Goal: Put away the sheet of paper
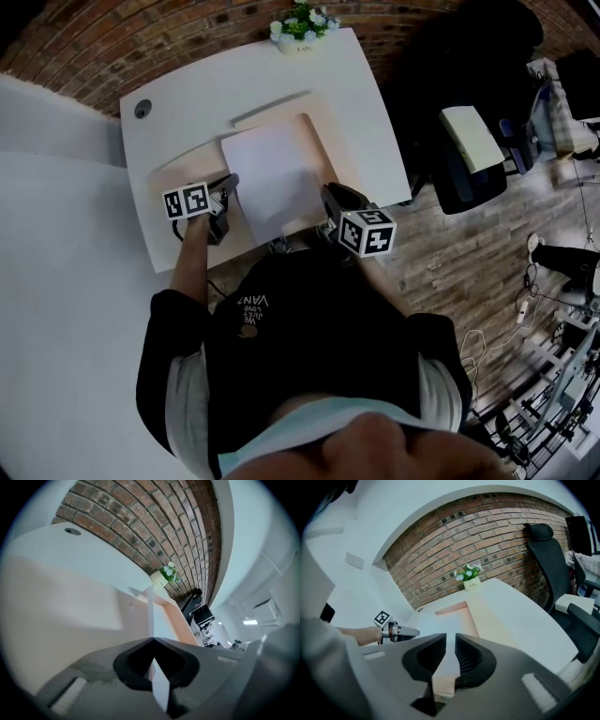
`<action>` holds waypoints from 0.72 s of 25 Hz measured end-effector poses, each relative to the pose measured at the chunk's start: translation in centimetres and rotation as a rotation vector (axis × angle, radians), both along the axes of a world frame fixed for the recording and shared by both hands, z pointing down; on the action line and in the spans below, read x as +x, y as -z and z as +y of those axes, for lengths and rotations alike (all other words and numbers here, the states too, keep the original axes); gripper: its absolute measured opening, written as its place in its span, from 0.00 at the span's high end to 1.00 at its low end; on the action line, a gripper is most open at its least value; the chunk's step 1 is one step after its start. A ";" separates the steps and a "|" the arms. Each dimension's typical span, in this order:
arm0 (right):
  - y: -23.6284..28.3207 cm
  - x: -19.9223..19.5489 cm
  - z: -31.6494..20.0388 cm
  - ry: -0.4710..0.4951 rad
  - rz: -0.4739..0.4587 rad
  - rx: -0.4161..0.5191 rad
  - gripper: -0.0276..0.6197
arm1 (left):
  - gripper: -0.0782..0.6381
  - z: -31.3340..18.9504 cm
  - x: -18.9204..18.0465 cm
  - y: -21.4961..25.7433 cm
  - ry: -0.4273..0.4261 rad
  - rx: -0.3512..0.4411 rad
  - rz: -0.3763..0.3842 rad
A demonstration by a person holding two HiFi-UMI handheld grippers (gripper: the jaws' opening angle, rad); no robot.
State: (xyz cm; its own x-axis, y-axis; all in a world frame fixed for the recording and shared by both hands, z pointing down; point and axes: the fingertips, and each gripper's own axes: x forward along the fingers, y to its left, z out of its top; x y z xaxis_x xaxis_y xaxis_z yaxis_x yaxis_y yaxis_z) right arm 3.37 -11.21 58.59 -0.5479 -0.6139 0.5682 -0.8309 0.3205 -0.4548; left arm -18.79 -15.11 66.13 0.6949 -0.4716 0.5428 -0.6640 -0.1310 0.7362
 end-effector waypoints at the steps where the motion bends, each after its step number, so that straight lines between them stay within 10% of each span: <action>1: 0.0 0.1 0.0 -0.001 -0.001 0.000 0.87 | 0.89 0.0 0.1 0.0 0.003 -0.001 0.000; 18: 0.2 2.2 -0.5 -0.015 -0.009 -0.001 0.87 | 0.89 -1.0 2.5 -0.6 0.043 -0.032 0.030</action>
